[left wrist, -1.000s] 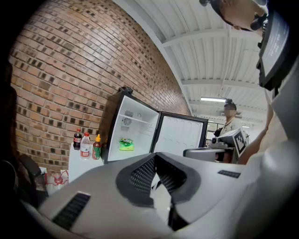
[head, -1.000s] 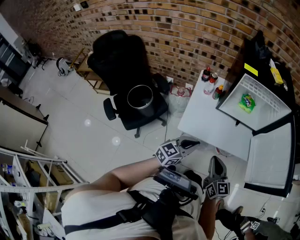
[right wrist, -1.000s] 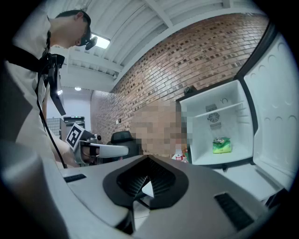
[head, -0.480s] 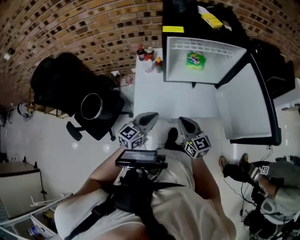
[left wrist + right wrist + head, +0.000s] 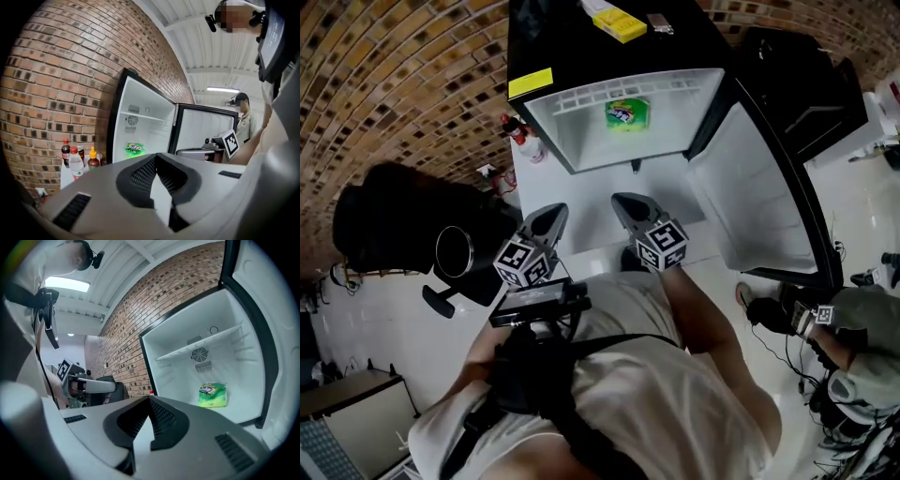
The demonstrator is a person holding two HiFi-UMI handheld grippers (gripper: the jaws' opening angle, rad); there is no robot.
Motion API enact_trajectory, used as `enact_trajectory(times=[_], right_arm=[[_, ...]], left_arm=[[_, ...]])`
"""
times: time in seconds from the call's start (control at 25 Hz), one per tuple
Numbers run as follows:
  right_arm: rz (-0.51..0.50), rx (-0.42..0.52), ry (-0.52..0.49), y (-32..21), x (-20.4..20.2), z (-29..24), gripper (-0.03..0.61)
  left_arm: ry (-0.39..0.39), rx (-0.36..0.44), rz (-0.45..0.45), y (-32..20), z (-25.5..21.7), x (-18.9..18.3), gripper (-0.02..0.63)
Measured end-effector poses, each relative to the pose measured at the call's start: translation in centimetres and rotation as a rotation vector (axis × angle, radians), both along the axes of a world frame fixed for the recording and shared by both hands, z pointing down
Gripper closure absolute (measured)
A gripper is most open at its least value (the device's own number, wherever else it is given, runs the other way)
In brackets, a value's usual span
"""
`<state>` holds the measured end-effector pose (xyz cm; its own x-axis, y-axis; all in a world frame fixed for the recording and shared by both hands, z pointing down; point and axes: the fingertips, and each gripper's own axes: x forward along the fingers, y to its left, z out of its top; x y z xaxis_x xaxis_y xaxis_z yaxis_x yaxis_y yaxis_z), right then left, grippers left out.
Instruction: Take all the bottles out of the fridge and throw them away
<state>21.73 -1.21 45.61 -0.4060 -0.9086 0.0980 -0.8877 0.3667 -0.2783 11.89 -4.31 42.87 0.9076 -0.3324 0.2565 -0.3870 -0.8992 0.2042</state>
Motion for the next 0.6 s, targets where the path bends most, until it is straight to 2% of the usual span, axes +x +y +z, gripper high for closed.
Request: enact_trajectory(times=[0.32, 0.48, 0.6], right_arm=[[-0.059, -0.008, 0.002, -4.2, 2.7, 0.8, 0.575], [-0.067, -0.007, 0.003, -5.2, 3.8, 0.7, 0.575], [-0.066, -0.02, -0.004, -5.4, 3.9, 0.9, 0.575]], left_arm=[[-0.049, -0.01, -0.028, -2.9, 0.8, 3.0, 0.614], [-0.055, 0.014, -0.009, -3.6, 1.2, 4.2, 0.614], [-0.048, -0.001, -0.023, -4.2, 1.3, 4.4, 0.614]])
